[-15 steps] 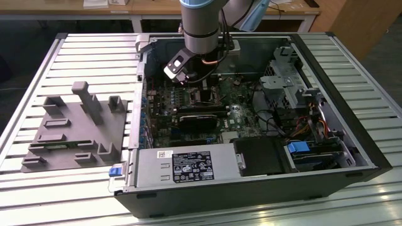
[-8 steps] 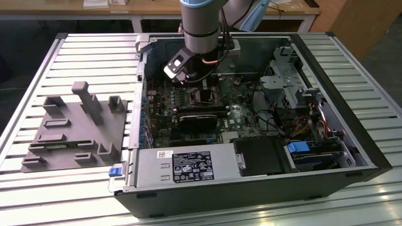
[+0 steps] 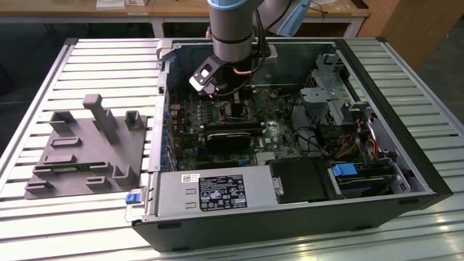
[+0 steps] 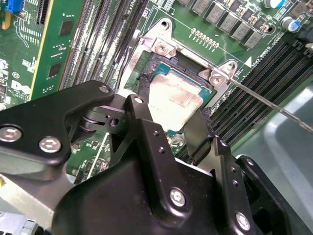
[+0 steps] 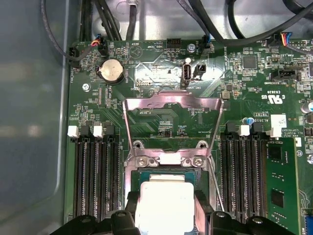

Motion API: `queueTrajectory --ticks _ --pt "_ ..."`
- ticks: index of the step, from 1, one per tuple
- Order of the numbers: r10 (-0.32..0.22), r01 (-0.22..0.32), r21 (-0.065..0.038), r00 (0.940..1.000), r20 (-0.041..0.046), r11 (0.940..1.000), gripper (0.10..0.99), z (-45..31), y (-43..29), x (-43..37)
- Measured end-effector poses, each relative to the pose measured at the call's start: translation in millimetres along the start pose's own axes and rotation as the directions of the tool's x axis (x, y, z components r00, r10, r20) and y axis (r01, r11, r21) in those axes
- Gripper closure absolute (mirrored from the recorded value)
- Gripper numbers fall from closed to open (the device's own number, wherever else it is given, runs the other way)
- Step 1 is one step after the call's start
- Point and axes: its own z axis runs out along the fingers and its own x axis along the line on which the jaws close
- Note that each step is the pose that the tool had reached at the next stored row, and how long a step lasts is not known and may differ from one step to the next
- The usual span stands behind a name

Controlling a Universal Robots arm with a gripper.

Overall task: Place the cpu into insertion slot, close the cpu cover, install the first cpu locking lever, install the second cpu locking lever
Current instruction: 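Place the cpu into insertion slot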

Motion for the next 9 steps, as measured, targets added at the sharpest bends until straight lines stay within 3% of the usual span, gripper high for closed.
queueTrajectory --ticks 9 --pt "-0.002 0.002 0.000 1.0000 0.0001 1.0000 0.557 0.5 -0.1 -2.1"
